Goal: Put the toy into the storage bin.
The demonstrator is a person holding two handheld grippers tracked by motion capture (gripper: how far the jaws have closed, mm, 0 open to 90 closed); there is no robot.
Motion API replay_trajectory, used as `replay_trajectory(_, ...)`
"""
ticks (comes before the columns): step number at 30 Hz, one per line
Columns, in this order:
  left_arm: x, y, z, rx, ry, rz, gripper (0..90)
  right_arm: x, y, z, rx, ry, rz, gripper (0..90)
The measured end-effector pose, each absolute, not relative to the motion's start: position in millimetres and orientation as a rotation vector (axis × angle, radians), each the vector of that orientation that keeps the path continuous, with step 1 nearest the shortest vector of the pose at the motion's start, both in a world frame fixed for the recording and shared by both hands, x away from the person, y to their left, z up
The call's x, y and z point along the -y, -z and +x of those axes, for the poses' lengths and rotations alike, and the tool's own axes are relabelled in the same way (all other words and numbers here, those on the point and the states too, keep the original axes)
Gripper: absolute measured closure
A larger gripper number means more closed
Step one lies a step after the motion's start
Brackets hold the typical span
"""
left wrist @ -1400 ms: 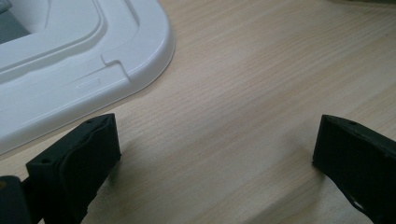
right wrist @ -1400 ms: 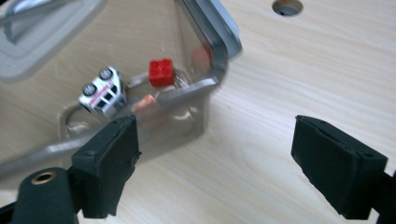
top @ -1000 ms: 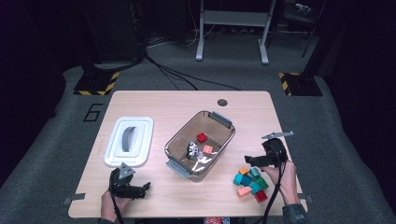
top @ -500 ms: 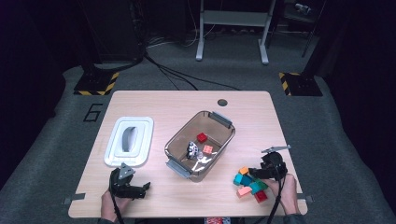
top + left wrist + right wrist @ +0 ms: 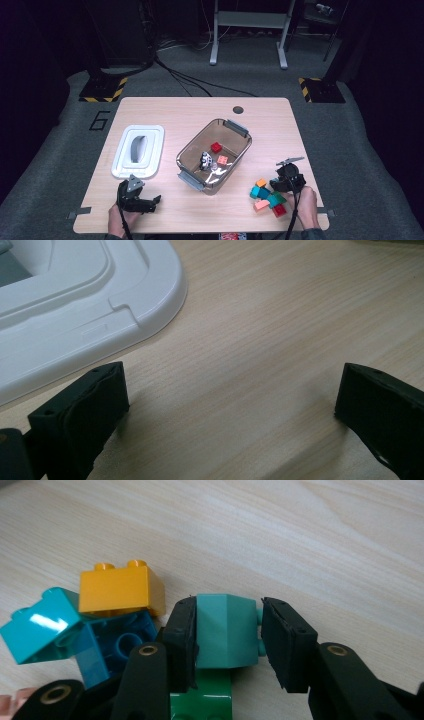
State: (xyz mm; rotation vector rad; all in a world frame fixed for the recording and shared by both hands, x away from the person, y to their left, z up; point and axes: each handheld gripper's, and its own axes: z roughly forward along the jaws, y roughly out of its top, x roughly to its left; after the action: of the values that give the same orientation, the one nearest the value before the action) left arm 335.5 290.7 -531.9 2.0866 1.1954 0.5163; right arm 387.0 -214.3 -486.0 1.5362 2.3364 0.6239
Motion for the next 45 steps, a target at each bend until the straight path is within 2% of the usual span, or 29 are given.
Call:
replay_trajectory(8,-290.6,531.9,335.5,-1.196,-0.516,2.086,0.5,212.3,489.0,388.8,-2.332,-0.587,1.513,62.6)
replay_trajectory(14,-290.7,531.9,335.7,-1.194,-0.516,2.085,0.5,217.8,481.3,388.0,-2.286,-0.684,1.548,68.1)
replay_trajectory(30,-290.7,532.0,335.6,-1.194,-0.519,2.086,0.5,222.3,478.8,394.2,-2.273,-0.768,1.581,68.3)
replay_trajectory(45,-290.7,532.0,335.6,-1.194,-0.519,2.086,0.5,222.8,452.2,401.5,-2.222,-0.929,1.565,68.3)
